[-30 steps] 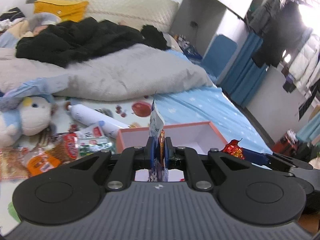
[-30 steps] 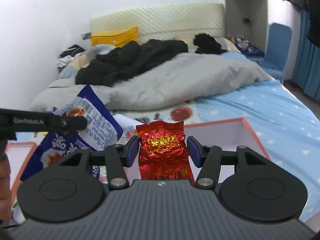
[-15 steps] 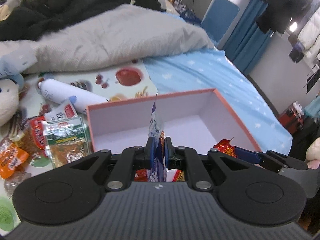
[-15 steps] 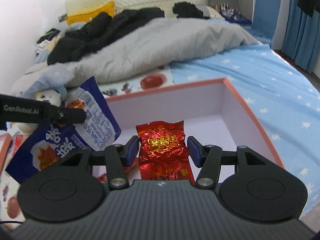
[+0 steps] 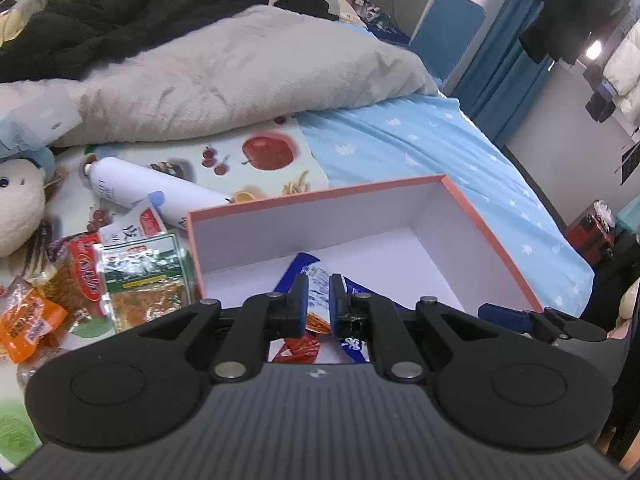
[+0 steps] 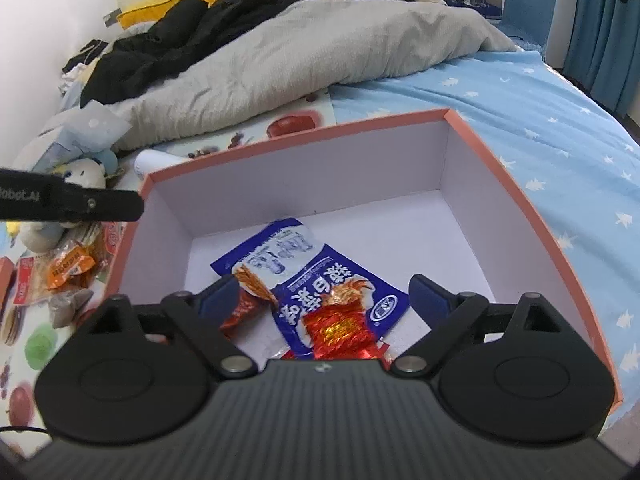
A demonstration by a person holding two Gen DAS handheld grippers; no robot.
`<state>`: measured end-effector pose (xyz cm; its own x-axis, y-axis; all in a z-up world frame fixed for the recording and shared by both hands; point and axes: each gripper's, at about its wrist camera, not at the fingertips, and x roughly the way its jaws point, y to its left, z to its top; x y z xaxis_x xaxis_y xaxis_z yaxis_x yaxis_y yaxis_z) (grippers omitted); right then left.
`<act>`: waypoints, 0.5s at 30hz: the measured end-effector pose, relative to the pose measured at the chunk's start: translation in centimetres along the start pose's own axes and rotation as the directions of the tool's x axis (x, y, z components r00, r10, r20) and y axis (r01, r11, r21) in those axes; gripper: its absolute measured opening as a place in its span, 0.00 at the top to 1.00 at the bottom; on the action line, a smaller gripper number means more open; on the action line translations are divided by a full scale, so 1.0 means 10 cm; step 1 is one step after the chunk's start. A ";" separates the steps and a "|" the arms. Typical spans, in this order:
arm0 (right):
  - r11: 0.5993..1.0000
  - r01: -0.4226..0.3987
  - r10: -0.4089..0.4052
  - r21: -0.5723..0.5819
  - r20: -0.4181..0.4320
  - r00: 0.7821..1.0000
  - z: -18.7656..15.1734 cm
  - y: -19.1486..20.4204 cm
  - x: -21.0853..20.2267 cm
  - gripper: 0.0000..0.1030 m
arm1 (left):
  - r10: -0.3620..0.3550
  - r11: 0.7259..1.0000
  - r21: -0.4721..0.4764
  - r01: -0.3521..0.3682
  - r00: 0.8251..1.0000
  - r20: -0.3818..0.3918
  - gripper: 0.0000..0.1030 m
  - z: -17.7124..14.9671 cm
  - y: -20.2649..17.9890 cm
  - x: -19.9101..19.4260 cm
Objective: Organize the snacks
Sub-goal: 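Open both grippers to release the chip bag and candy into the box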
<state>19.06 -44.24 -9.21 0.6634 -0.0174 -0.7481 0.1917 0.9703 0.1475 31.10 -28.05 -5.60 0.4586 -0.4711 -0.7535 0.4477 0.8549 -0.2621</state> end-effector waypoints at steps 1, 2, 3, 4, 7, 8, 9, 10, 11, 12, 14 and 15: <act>1.000 -0.004 0.004 0.001 0.005 1.000 0.01 0.02 -0.05 0.10 | 0.004 1.000 -0.006 -0.004 1.000 0.004 0.88 0.01 0.01 -0.05; 1.000 -0.007 0.007 0.000 0.015 1.000 0.02 0.05 -0.10 0.10 | 0.006 1.000 -0.008 -0.006 1.000 0.013 0.88 0.02 0.01 -0.12; 1.000 -0.009 0.009 -0.002 0.024 1.000 0.02 0.08 -0.15 0.10 | 0.007 1.000 -0.006 -0.007 1.000 0.028 0.88 0.03 0.00 -0.20; 1.000 -0.009 0.010 -0.005 0.033 0.999 0.03 0.11 -0.20 0.10 | 0.009 1.000 -0.002 -0.008 0.999 0.042 0.88 0.05 -0.01 -0.28; 1.000 -0.014 0.015 -0.020 0.059 0.998 0.07 0.24 -0.40 0.10 | 0.008 1.000 0.002 -0.009 0.996 0.085 0.88 0.06 -0.03 -0.56; 1.000 -0.006 0.008 -0.026 0.065 0.998 0.08 0.29 -0.47 0.10 | 0.009 1.000 -0.003 -0.009 0.995 0.096 0.88 0.05 -0.02 -0.65; 0.999 0.008 -0.006 -0.034 0.068 0.998 0.09 0.35 -0.54 0.10 | 0.009 1.000 -0.008 -0.008 0.994 0.105 0.88 0.04 -0.02 -0.73; 0.999 0.022 -0.019 -0.044 0.076 0.997 0.10 0.41 -0.61 0.10 | 0.008 1.000 -0.015 -0.006 0.993 0.115 0.87 0.02 -0.02 -0.83; 0.998 0.031 -0.026 -0.051 0.092 0.995 0.10 0.46 -0.69 0.10 | 0.008 1.000 -0.021 -0.005 0.992 0.127 0.87 0.00 -0.01 -0.92; 0.998 0.028 -0.022 -0.053 0.106 0.994 0.09 0.49 -0.76 0.10 | 0.010 1.000 -0.024 -0.006 0.990 0.138 0.87 -0.03 0.00 -1.01; 0.999 0.003 0.003 -0.049 0.124 0.992 0.09 0.55 -0.91 0.10 | 0.014 1.000 -0.030 -0.009 0.988 0.157 0.87 -0.09 0.03 -1.20; 0.999 -0.008 0.014 -0.047 0.130 0.991 0.08 0.58 -0.98 0.10 | 0.013 0.999 -0.033 -0.008 0.987 0.163 0.87 -0.13 0.05 -1.28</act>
<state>14.28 -38.64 -0.53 0.7543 -0.0348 -0.6556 0.1519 0.9808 0.1227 24.44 -21.34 3.17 0.5832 -0.4888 -0.6487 0.4183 0.8654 -0.2760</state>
